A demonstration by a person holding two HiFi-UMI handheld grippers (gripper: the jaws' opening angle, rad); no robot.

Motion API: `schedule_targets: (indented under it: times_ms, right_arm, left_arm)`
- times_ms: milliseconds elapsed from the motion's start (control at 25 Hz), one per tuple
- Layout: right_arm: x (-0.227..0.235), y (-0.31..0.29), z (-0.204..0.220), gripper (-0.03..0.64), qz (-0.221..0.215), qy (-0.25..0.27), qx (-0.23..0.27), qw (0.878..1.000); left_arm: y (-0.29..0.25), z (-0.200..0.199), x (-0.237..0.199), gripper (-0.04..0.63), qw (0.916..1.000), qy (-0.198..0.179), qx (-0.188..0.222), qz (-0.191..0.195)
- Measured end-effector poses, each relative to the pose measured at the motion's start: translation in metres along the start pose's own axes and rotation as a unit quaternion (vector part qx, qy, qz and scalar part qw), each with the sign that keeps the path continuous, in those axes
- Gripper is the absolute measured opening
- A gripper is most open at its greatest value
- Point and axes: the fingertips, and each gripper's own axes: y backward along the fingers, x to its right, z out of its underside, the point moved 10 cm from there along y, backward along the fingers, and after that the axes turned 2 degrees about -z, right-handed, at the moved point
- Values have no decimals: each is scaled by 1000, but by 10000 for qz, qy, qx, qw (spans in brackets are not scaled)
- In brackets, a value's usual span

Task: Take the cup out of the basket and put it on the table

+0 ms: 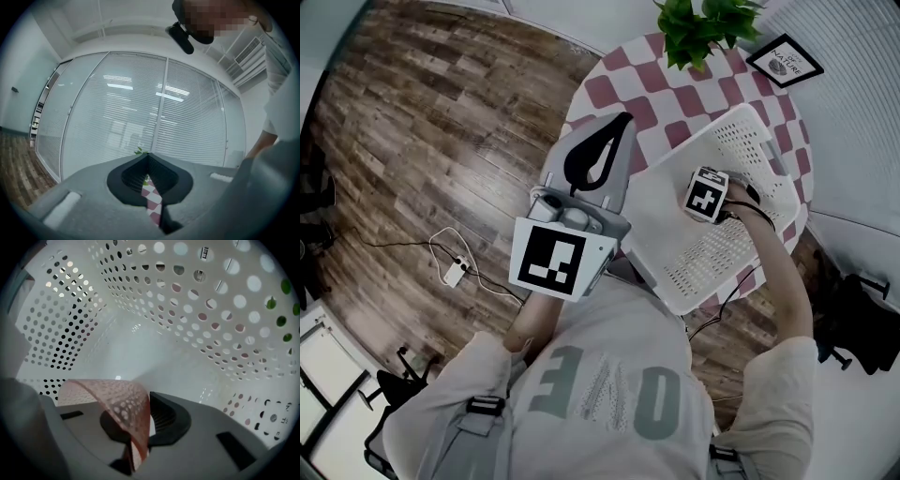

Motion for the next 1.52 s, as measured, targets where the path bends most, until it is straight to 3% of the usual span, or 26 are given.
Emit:
schedule_targets:
  times_ms: [600,800,920,1120,1240,1400,1520]
  right_arm:
    - [2,6,7,28,307,-756,568,9950]
    - [18,52,10,28,791,-1452,1316,9774]
    - [18,94,16,28,1169,-1859,1830,9583]
    - [-3,178,35,28,1926,-2383,2827,9090]
    - [-27,225,52,28,2416,-2689,3419,8674]
    - [-67,276,84,28,3196,-3147,4212,7883]
    - [-104,291,107,28,3761,-3595,4804,7061]
  left_arm:
    - [4,-7,9,5,9998,-133,6,142]
    - [1,-15,15,5,9994,-235,68,238]
    - [-2,-22,23,5,9987,-303,140,383]
    - [-14,-32,43,5,9964,-354,236,738]
    - [-23,-39,61,5,9931,-436,275,1055]
    - [-33,-47,87,5,9878,-473,339,1442]
    - [-38,-49,103,5,9829,-432,364,1750]
